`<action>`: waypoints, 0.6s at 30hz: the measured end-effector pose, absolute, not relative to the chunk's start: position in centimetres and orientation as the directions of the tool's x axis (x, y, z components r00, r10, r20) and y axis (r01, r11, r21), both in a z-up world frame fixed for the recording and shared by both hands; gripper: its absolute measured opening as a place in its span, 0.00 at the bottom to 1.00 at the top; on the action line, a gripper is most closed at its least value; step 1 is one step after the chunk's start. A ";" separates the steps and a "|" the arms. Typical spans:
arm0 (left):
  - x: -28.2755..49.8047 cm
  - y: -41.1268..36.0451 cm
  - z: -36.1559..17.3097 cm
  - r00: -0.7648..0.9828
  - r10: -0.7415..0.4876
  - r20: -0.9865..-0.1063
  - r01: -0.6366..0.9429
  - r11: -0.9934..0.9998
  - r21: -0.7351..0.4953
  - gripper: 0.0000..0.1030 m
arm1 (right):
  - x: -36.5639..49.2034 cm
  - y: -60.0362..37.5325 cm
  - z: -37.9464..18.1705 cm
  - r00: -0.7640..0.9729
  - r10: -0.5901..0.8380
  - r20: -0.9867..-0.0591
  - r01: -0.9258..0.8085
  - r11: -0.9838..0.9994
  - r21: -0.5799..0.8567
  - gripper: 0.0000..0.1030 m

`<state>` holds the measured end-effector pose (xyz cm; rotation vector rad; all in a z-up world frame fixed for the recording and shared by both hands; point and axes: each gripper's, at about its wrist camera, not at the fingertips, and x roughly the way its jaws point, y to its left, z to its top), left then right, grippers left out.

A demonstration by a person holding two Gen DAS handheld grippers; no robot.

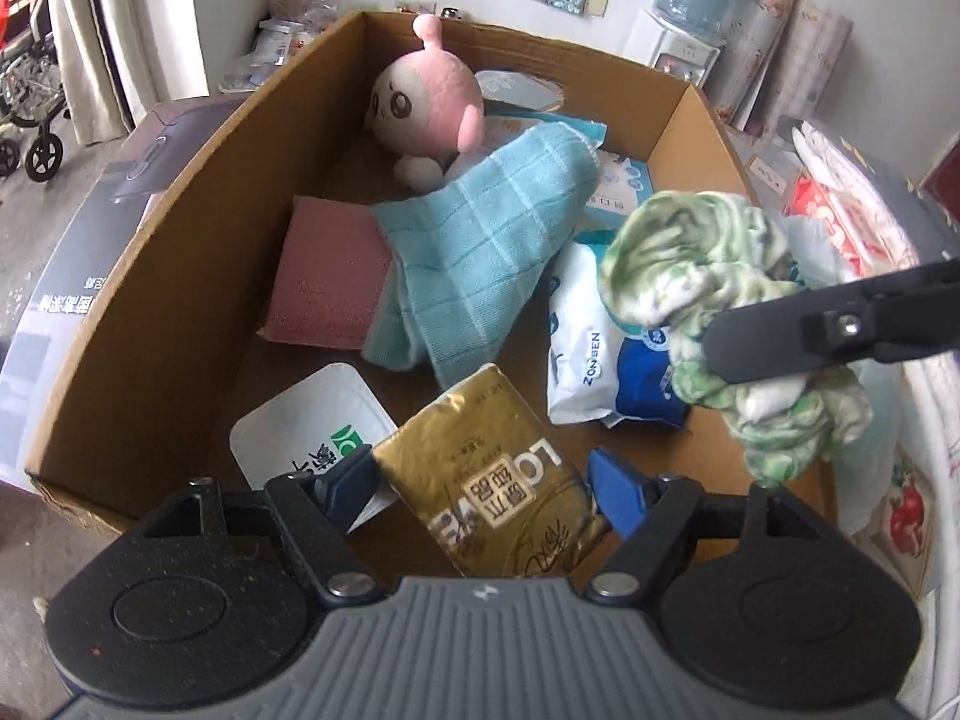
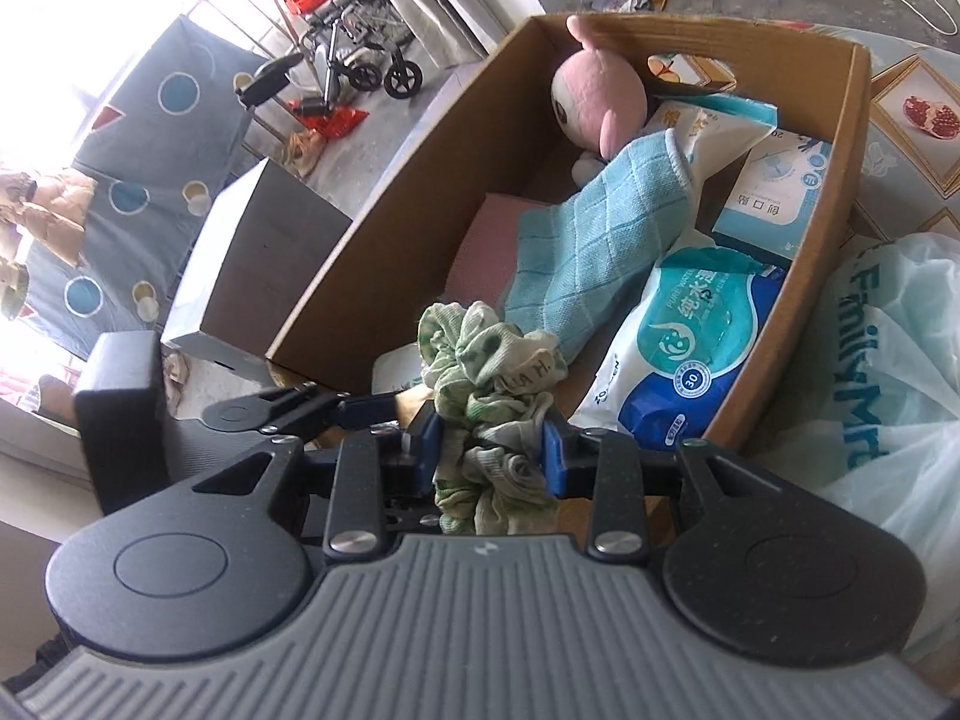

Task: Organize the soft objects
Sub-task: 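Carry the scrunchie with the right gripper while the left gripper carries the gold box into the box, then open the left gripper to drop the gold box while the right gripper releases the scrunchie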

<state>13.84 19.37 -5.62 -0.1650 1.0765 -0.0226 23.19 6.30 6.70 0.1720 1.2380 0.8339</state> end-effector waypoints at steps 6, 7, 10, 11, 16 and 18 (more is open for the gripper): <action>13.7 19.5 -5.4 0.462 -0.104 -0.881 -0.064 0.987 -0.150 0.77 | 24.0 6.8 5.9 0.074 0.631 -0.772 -0.460 0.709 0.535 0.33; 13.6 19.5 -5.4 0.459 -0.104 -0.882 -0.064 0.987 -0.150 0.77 | 24.0 6.8 5.9 0.077 0.630 -0.773 -0.461 0.710 0.533 0.33; 13.3 19.7 -5.1 0.468 -0.100 -0.878 -0.075 0.985 -0.153 0.77 | 24.1 6.9 6.0 0.085 0.628 -0.774 -0.465 0.712 0.526 0.33; 13.2 19.8 -4.9 0.476 -0.100 -0.874 -0.077 0.985 -0.154 0.77 | 24.1 6.9 6.0 0.089 0.626 -0.775 -0.467 0.713 0.523 0.33; 11.6 20.4 -3.4 0.539 -0.065 -0.840 -0.103 0.984 -0.142 0.72 | 24.1 7.4 6.1 0.092 0.621 -0.778 -0.477 0.714 0.513 0.33; 10.7 20.8 -2.6 0.571 -0.045 -0.820 -0.120 0.983 -0.138 0.71 | 24.2 7.7 5.9 0.073 0.620 -0.781 -0.470 0.712 0.521 0.33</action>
